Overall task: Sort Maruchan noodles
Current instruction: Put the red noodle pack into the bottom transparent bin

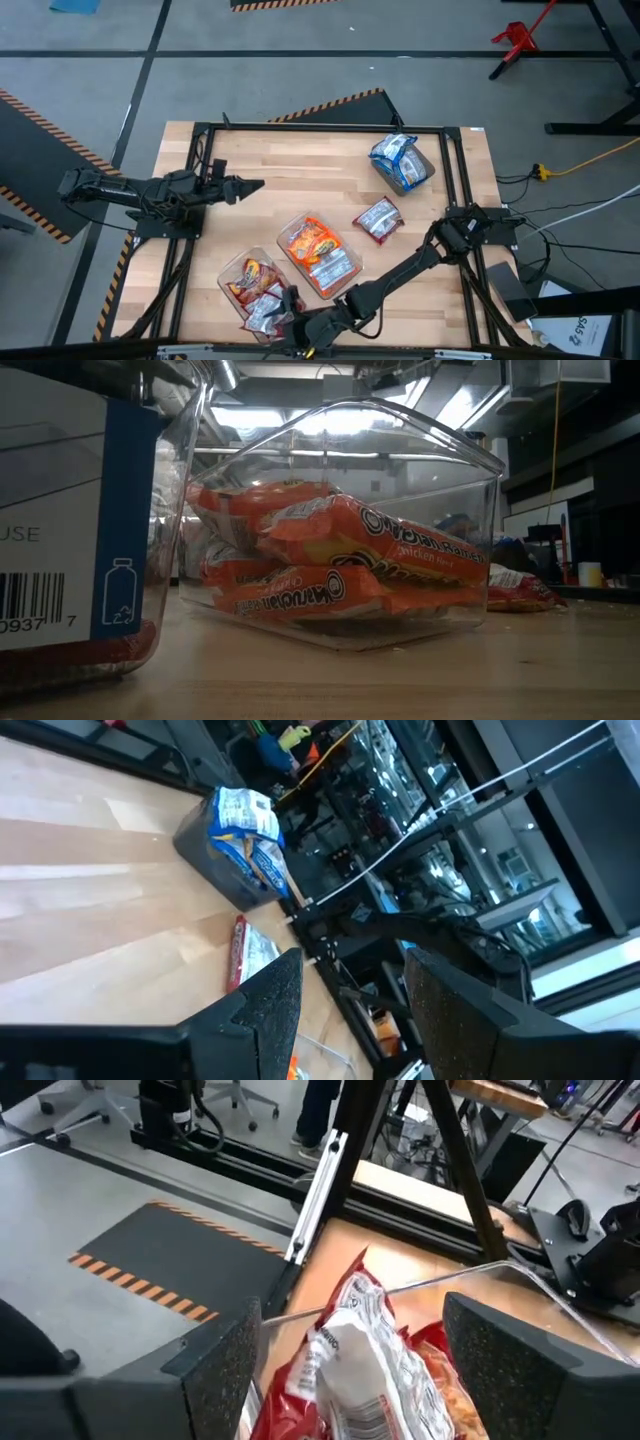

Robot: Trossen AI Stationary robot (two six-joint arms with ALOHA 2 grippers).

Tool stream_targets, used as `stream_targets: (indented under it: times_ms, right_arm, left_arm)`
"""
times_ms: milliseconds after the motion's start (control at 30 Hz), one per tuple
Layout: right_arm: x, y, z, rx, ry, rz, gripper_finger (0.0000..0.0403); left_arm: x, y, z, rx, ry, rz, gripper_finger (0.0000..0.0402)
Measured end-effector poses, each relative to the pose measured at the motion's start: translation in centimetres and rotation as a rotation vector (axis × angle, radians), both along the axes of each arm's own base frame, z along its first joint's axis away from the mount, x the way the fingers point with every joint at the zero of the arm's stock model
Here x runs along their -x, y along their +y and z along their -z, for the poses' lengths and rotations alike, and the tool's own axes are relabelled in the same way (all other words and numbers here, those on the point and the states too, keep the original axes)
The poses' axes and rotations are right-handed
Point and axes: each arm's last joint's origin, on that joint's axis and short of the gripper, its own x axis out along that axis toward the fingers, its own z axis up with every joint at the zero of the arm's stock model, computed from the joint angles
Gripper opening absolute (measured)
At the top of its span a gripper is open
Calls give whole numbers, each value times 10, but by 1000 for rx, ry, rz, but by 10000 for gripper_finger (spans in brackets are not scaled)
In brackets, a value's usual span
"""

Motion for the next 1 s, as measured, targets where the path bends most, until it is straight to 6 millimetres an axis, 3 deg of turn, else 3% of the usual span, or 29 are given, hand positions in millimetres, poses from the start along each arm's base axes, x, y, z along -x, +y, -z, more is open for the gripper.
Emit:
stream_targets:
  times_ms: [1000]
  right_arm:
    - [8,8,5,-35,52,58,299]
  left_arm:
    - [0,1,-1,49,-23,-27,172]
